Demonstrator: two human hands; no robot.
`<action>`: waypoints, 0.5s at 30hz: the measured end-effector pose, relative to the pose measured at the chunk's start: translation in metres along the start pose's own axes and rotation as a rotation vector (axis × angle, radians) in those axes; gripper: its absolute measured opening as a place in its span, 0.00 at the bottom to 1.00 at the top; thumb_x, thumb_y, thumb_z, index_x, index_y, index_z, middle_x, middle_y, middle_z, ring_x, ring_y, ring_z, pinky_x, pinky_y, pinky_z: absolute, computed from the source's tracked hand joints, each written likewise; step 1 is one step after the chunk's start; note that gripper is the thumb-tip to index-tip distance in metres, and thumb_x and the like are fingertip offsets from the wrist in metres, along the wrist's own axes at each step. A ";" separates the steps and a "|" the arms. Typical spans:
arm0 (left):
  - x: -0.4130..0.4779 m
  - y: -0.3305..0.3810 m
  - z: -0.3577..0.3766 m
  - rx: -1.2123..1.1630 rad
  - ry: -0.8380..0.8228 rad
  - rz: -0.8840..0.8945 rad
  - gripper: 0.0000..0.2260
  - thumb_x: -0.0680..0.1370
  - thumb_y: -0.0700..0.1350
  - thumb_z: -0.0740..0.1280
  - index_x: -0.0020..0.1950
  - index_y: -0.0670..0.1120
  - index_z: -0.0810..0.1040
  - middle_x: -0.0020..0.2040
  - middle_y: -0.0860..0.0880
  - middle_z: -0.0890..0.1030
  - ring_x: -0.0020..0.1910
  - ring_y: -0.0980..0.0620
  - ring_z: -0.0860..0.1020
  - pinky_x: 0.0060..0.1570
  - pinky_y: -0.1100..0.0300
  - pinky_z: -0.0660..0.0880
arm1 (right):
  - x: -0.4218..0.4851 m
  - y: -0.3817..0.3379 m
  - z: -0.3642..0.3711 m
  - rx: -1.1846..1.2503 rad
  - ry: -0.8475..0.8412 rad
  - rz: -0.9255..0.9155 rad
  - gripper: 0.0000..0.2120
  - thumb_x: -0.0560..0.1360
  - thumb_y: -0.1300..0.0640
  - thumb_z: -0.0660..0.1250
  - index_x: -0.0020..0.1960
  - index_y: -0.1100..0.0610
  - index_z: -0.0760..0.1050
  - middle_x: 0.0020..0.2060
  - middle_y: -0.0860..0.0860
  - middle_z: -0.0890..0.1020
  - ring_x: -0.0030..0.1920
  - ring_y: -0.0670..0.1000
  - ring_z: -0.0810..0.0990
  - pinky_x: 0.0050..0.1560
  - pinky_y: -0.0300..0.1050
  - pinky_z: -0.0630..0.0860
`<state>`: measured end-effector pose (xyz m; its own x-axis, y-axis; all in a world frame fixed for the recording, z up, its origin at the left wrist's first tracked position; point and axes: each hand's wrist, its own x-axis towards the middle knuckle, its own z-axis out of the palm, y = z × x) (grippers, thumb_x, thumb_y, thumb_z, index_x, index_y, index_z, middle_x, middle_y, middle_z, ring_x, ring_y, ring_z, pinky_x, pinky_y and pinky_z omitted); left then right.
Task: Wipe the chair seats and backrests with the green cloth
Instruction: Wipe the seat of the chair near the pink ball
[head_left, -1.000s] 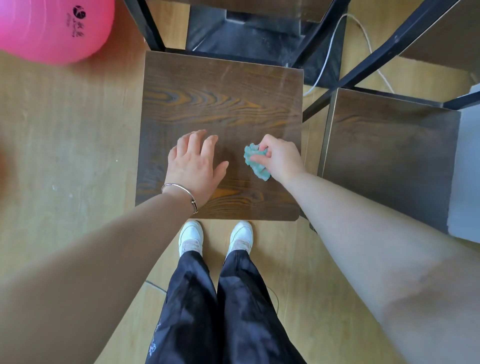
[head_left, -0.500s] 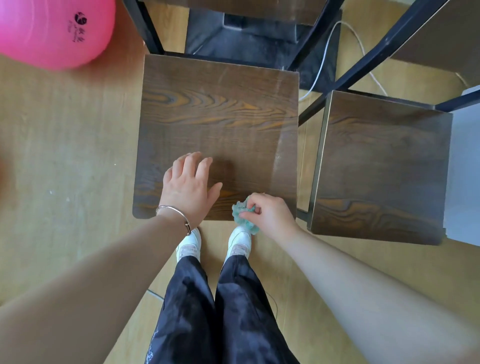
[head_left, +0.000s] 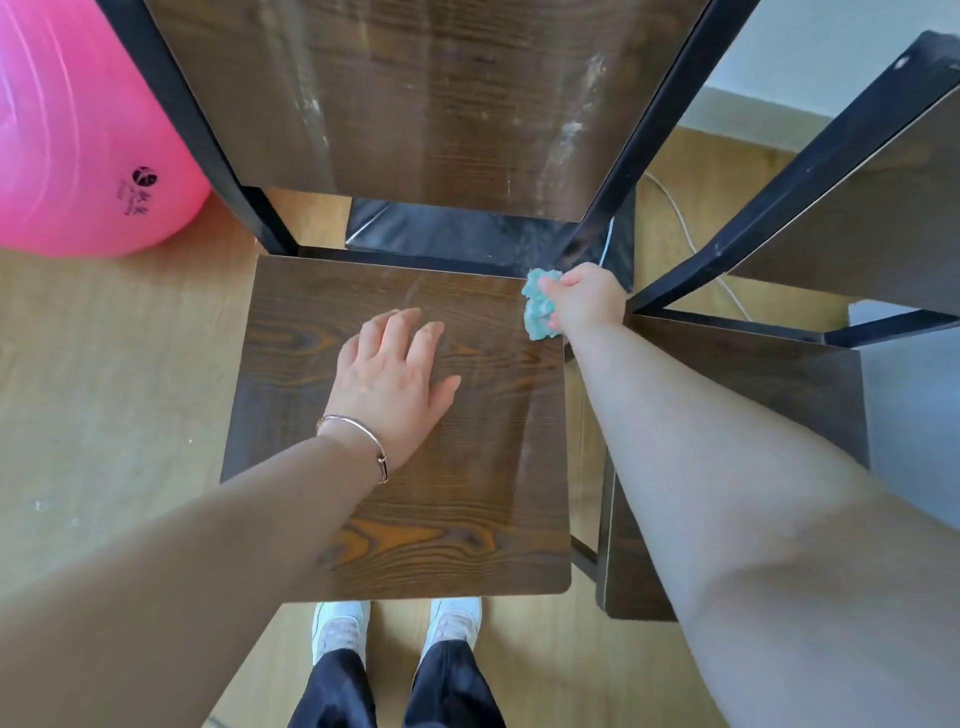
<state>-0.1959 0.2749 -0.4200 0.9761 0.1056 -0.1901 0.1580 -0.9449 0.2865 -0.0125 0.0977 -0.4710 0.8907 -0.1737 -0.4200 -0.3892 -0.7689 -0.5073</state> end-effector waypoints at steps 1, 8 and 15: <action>0.004 0.000 0.000 0.002 -0.002 0.002 0.26 0.78 0.58 0.61 0.72 0.46 0.67 0.70 0.44 0.68 0.70 0.41 0.64 0.64 0.44 0.66 | 0.003 -0.001 0.003 -0.018 0.002 0.004 0.16 0.75 0.46 0.71 0.56 0.55 0.78 0.51 0.52 0.82 0.46 0.52 0.84 0.48 0.48 0.83; -0.008 -0.008 0.013 -0.004 -0.056 0.007 0.25 0.77 0.57 0.63 0.71 0.46 0.69 0.69 0.43 0.69 0.68 0.40 0.65 0.63 0.42 0.67 | 0.011 0.002 0.014 -0.085 0.013 0.025 0.15 0.74 0.46 0.72 0.53 0.55 0.78 0.48 0.52 0.81 0.46 0.54 0.83 0.46 0.50 0.83; -0.039 -0.008 0.023 -0.008 -0.099 -0.028 0.26 0.77 0.58 0.62 0.70 0.46 0.69 0.68 0.44 0.70 0.67 0.39 0.66 0.61 0.41 0.68 | -0.041 0.038 0.009 -0.138 -0.077 0.052 0.11 0.74 0.46 0.71 0.44 0.52 0.74 0.43 0.49 0.80 0.44 0.54 0.83 0.42 0.52 0.84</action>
<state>-0.2391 0.2716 -0.4363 0.9516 0.1007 -0.2903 0.1870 -0.9396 0.2869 -0.0660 0.0817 -0.4798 0.8475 -0.1723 -0.5021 -0.3939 -0.8382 -0.3772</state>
